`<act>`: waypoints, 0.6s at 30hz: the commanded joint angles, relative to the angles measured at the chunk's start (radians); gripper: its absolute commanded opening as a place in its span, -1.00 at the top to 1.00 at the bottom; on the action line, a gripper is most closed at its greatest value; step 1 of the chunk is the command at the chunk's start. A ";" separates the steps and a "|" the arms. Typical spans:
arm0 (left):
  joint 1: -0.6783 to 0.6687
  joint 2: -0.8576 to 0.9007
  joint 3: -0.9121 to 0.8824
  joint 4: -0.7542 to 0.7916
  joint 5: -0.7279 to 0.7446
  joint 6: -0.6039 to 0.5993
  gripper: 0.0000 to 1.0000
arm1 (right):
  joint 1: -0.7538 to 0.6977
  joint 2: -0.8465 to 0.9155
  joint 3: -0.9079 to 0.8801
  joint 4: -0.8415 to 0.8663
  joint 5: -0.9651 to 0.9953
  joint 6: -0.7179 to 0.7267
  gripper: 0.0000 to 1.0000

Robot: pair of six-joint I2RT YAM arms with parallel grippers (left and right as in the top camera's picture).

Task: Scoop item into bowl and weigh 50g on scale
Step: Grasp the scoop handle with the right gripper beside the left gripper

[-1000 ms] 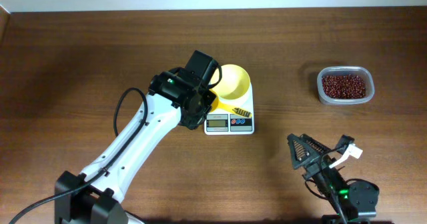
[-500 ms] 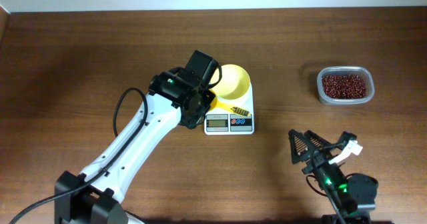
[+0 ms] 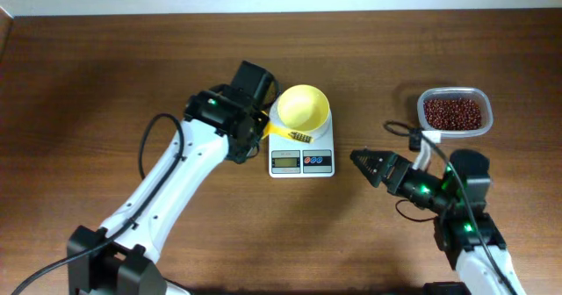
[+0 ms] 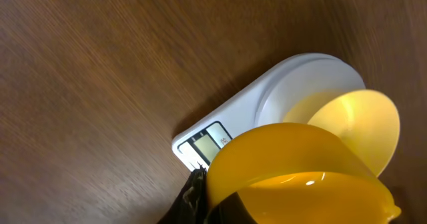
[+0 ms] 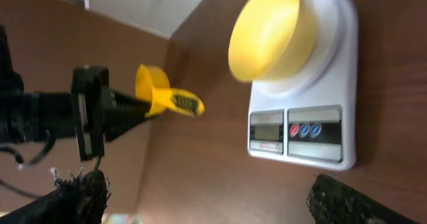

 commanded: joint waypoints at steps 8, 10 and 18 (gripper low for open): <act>0.150 -0.029 0.018 0.106 0.440 0.415 1.00 | 0.126 0.209 0.022 0.391 -0.138 -0.008 -0.97; 0.138 -0.029 0.018 0.103 0.444 0.460 1.00 | 0.184 0.218 0.022 0.437 -0.108 -0.008 -0.97; 0.037 -0.029 0.018 0.104 0.438 0.463 1.00 | 0.291 0.218 0.022 0.454 0.115 -0.008 -0.84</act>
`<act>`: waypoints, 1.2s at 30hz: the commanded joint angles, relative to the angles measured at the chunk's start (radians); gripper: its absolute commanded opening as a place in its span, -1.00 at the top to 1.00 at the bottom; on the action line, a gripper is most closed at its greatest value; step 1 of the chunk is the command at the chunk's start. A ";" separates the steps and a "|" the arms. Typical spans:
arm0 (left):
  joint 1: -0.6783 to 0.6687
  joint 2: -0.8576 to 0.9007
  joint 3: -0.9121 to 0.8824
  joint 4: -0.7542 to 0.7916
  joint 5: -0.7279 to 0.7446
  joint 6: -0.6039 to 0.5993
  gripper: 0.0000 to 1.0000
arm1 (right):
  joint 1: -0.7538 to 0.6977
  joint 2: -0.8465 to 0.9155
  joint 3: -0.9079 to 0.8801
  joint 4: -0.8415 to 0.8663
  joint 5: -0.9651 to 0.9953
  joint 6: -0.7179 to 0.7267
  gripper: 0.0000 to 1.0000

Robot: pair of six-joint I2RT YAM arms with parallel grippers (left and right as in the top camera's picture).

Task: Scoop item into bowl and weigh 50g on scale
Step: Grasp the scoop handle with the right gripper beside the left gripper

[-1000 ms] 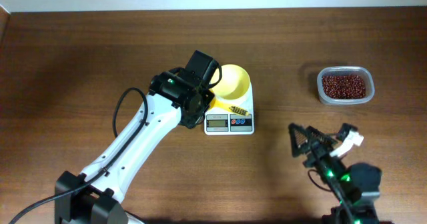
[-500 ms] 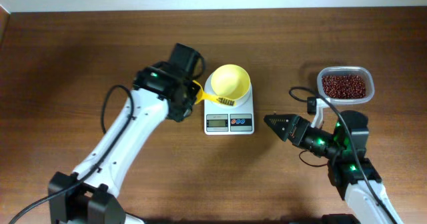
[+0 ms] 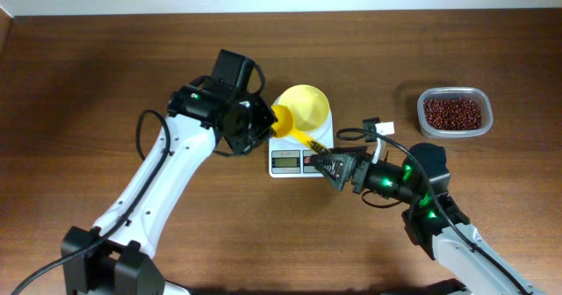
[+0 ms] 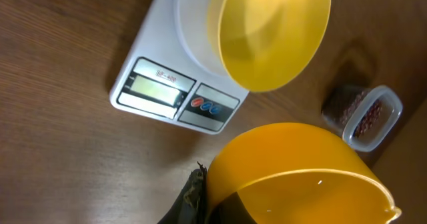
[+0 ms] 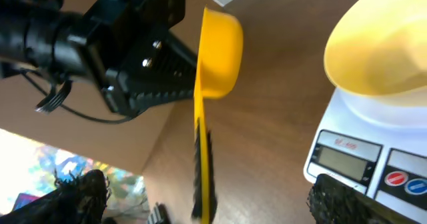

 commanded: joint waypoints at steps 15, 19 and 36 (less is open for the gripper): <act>-0.093 -0.028 0.017 0.006 -0.064 -0.192 1.00 | 0.012 0.004 0.016 0.052 0.071 0.234 -0.04; -0.093 -0.028 0.017 0.008 -0.065 -0.192 1.00 | 0.012 0.004 0.016 0.052 0.096 0.335 0.12; -0.094 -0.028 0.017 0.002 -0.063 -0.264 1.00 | 0.012 0.004 0.016 0.130 0.124 0.368 0.32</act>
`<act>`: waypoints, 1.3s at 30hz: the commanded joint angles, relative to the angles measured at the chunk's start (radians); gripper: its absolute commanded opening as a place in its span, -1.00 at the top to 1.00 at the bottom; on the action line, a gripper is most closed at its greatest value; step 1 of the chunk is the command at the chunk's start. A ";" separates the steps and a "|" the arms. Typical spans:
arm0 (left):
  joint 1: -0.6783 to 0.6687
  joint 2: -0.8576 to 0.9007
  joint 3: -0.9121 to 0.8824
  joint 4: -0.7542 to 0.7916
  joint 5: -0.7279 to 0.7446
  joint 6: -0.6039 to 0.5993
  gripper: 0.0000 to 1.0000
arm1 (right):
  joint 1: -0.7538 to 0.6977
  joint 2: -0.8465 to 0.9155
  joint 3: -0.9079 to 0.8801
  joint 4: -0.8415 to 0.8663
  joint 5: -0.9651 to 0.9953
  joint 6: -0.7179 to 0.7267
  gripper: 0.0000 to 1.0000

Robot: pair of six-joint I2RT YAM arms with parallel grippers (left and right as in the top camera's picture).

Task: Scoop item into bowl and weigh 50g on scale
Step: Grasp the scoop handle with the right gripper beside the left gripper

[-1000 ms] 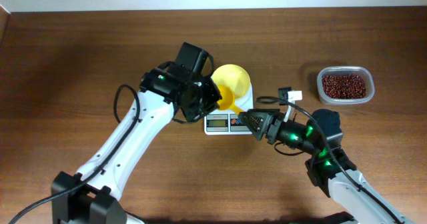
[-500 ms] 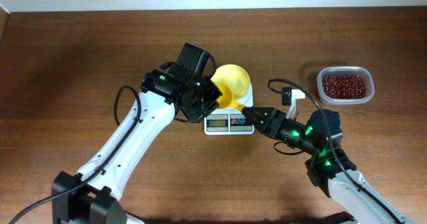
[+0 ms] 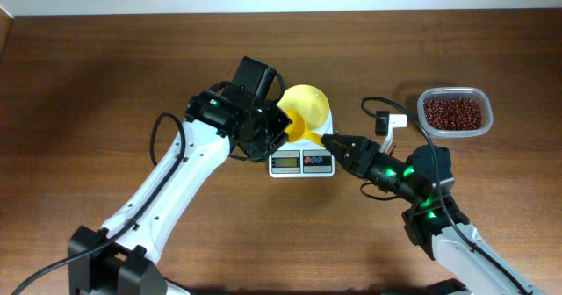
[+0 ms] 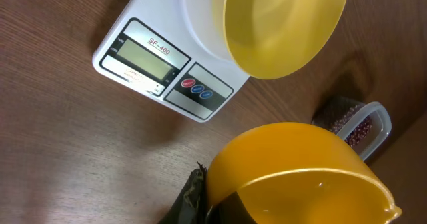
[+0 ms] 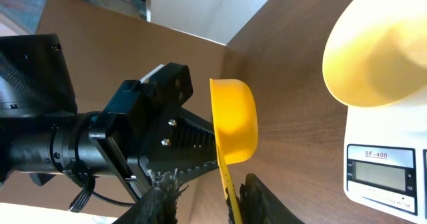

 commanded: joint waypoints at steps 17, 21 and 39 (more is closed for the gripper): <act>-0.059 -0.028 0.017 -0.021 -0.015 0.045 1.00 | 0.090 0.004 0.015 -0.028 0.091 -0.262 0.35; -0.059 -0.028 0.017 -0.012 -0.034 0.075 1.00 | 0.091 0.004 0.015 -0.035 0.086 -0.262 0.44; -0.053 -0.028 0.017 -0.012 -0.076 0.101 1.00 | 0.091 0.004 0.015 -0.035 0.082 -0.262 0.62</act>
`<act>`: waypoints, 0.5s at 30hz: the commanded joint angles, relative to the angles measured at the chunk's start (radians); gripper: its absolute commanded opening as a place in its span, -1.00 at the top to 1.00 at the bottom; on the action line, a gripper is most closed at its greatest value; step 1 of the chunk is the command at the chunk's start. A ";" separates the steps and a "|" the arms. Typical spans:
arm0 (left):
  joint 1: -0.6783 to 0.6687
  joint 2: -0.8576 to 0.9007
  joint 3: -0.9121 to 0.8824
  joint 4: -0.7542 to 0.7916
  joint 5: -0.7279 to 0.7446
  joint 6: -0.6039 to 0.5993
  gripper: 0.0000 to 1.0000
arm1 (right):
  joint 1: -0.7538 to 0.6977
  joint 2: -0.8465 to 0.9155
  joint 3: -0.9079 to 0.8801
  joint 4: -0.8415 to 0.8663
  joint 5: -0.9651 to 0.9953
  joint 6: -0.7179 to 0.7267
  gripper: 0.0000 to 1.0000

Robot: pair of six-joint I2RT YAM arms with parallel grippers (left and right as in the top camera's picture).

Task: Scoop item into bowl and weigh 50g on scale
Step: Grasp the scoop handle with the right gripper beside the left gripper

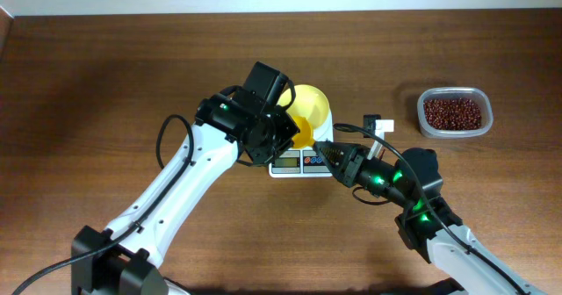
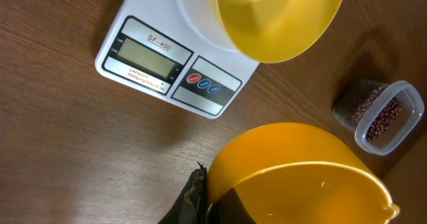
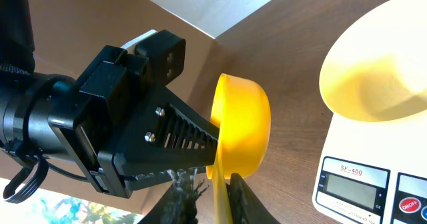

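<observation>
A yellow scoop (image 3: 243, 134) hangs just above the table, in front of the white scale (image 1: 301, 161). My left gripper (image 2: 205, 187) is shut on the rim of the scoop's cup (image 2: 300, 177). In the right wrist view my right gripper (image 3: 212, 192) has its fingers closed in on either side of the scoop's handle (image 3: 218, 194). The empty yellow bowl (image 1: 313, 107) sits on the scale's plate. In the overhead view the right gripper (image 1: 323, 149) meets the scoop by the scale's front right.
A clear tub of red beans (image 1: 454, 112) stands at the right, well apart from the scale. The scale's display (image 2: 150, 56) and buttons (image 2: 204, 84) face the near edge. A small white tag (image 1: 379, 126) on a cable lies right of the scale.
My right gripper's fingers have narrowed from a wide straddle to close against the scoop's handle. The left arm and the scoop have shifted slightly to the right.
The left gripper first held the scoop left of the scale, with the right gripper open and well off to the right. Then the scoop hung before the scale and the right gripper was close to its handle. It straddled the handle, and now grips it.
</observation>
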 commanded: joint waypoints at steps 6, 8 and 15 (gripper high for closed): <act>-0.002 -0.028 0.016 0.001 -0.029 0.021 1.00 | 0.010 0.005 0.015 0.003 0.001 -0.014 0.76; -0.002 -0.028 0.016 0.001 -0.029 0.021 1.00 | 0.010 0.004 0.015 0.003 0.001 -0.014 0.81; -0.002 -0.028 0.016 -0.003 -0.029 0.021 1.00 | 0.010 0.004 0.015 0.003 0.001 -0.014 0.92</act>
